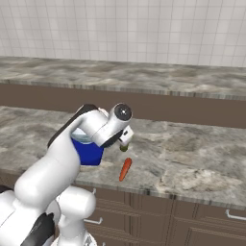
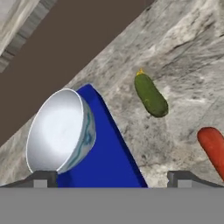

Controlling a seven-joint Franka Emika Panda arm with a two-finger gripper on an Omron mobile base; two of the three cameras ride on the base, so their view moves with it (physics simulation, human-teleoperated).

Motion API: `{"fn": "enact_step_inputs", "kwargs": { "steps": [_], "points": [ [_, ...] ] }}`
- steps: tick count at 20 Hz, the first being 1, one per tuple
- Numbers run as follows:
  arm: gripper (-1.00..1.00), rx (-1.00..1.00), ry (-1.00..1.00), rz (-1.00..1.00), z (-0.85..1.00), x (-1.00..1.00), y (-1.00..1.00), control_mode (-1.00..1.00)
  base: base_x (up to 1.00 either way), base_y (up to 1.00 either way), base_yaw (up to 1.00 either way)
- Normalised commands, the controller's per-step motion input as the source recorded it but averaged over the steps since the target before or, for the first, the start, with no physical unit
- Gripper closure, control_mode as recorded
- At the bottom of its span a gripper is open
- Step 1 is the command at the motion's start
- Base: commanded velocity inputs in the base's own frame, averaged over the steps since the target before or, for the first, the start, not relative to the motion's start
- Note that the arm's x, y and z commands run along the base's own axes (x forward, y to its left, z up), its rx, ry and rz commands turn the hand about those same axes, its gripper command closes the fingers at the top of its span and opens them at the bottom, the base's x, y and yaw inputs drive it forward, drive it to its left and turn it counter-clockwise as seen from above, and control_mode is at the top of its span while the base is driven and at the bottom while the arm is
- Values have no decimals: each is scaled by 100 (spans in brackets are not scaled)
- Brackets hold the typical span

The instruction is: Place the two vegetables and bowl onto the tray for setting up a vegetable dip station.

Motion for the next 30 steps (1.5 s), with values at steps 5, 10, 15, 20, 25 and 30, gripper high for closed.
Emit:
{"fn": "enact_step_inputs", "kwargs": {
  "steps": [5, 10, 15, 20, 25, 30],
  "points": [
    [-100, -25, 14, 5, 9, -22, -18, -100, 0, 0, 0],
    [-100, -20, 22, 4, -1, -17, -13, -100, 0, 0, 0],
    [-100, -13, 23, 2, -21, -13, -1, -100, 0, 0, 0],
    [-100, -2, 24, 11, -26, -5, -9, -100, 0, 0, 0],
    [-100, -1, 10, 10, -32, -2, -10, -100, 0, 0, 0],
    [-100, 0, 0, 11, -29, 0, -21, -100, 0, 0, 0]
  ]
}}
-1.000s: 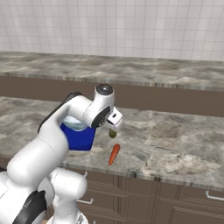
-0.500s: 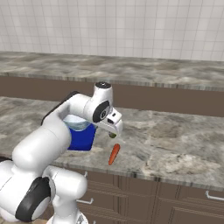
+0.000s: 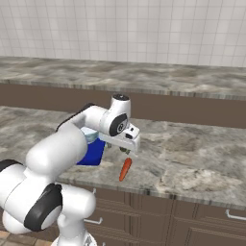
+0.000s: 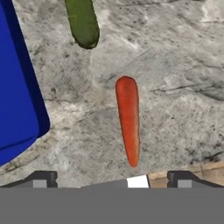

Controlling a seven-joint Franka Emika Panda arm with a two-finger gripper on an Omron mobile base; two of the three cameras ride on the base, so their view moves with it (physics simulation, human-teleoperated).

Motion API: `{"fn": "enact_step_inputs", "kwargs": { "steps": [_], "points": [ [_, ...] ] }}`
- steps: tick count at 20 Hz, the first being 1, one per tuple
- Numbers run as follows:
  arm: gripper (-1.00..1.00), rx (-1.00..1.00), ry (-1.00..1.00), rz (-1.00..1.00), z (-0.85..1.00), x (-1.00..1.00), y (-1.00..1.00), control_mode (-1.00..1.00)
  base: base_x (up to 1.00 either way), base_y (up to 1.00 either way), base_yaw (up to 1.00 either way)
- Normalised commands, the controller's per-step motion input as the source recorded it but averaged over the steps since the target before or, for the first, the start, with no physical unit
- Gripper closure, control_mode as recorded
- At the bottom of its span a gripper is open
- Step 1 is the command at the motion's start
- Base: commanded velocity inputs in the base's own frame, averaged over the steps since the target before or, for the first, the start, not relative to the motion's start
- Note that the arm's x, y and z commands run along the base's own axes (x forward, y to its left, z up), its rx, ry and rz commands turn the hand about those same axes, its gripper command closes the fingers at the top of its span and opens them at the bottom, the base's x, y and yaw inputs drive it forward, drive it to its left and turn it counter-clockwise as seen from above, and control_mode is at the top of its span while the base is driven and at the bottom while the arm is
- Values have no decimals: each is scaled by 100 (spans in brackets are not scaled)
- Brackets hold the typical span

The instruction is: Place the two vegetables and bowl onto the tray for setting up a vegetable dip station.

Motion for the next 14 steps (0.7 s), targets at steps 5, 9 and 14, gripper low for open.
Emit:
{"fn": "enact_step_inputs", "kwargs": {
  "steps": [5, 9, 14],
  "points": [
    [-100, 0, 1, 9, -29, 0, -12, -100, 0, 0, 0],
    [-100, 0, 8, 6, -36, 0, -9, -100, 0, 0, 0],
    [-100, 0, 7, 3, -32, 10, 0, -100, 0, 0, 0]
  ]
}}
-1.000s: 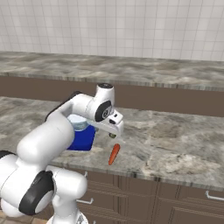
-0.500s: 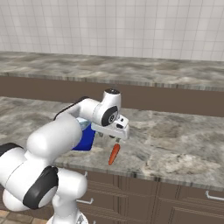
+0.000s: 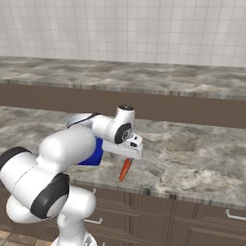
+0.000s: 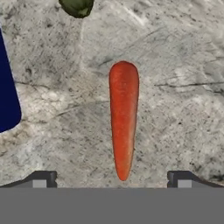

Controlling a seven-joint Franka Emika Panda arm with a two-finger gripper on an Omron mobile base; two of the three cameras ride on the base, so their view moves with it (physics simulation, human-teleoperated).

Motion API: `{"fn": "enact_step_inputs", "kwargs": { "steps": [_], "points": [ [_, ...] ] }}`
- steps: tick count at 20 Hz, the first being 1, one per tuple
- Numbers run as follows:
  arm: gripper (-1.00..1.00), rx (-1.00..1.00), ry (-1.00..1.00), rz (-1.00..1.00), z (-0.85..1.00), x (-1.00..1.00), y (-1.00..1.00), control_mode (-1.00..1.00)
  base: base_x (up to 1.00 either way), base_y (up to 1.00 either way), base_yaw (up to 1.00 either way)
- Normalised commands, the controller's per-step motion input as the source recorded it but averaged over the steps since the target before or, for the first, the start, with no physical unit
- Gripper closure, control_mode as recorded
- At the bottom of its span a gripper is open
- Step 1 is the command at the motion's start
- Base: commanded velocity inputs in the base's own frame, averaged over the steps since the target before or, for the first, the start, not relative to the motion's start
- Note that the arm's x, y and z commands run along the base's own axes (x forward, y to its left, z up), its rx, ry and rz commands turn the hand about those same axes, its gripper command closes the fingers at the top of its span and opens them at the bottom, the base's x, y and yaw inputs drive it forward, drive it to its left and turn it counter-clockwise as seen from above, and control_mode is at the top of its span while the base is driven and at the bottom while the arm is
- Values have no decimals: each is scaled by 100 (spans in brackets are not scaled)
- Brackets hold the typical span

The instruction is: Place the two vegetables and bowl onto the tray for setting up a vegetable dip station.

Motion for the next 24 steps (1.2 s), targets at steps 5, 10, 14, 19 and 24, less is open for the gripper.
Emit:
{"fn": "enact_step_inputs", "kwargs": {
  "steps": [5, 10, 14, 19, 24],
  "points": [
    [-100, 0, 8, 5, -25, 14, -2, -100, 0, 0, 0],
    [-100, 0, 5, 8, -27, 8, -3, -100, 0, 0, 0],
    [-100, 0, 2, 10, -25, 8, -6, -100, 0, 0, 0],
    [-100, 0, 0, 11, -22, 6, -6, -100, 0, 0, 0],
    [-100, 0, 0, 11, -19, 5, -6, -100, 0, 0, 0]
  ]
}}
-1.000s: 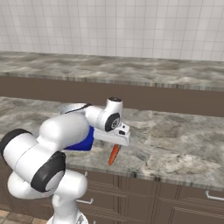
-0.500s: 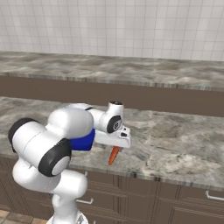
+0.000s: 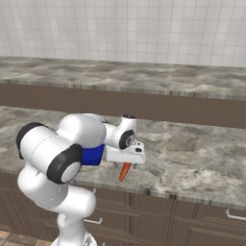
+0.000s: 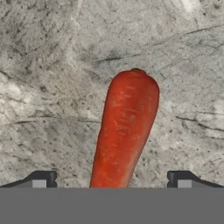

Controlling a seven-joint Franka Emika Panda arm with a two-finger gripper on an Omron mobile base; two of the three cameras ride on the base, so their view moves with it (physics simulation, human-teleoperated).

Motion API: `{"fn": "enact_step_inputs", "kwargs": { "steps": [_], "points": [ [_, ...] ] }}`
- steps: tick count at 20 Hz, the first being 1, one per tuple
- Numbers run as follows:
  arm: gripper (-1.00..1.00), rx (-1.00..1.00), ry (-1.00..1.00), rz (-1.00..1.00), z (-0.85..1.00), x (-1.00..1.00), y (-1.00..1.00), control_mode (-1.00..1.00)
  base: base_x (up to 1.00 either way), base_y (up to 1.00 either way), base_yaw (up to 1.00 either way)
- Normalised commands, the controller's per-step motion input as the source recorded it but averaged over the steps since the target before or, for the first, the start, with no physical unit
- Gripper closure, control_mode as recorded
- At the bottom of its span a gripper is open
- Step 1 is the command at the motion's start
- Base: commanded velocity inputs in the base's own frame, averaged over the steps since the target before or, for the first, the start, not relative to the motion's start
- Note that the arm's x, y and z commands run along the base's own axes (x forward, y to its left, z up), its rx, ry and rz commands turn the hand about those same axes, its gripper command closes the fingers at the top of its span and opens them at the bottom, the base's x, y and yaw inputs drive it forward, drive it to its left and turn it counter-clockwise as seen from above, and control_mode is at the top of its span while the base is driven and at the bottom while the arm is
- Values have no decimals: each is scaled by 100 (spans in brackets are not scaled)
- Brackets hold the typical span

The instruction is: Place the two vegetables and bowl onto the tray for setting up a vegetable dip station.

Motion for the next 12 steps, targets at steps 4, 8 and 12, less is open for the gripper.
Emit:
{"fn": "enact_step_inputs", "kwargs": {
  "steps": [4, 8, 12],
  "points": [
    [-100, 0, 0, 11, -15, 4, -7, -100, 0, 0, 0],
    [-100, 0, -2, 10, -13, 3, -4, -100, 0, 0, 0],
    [-100, 0, -4, 9, -12, 2, 0, -100, 0, 0, 0]
  ]
}}
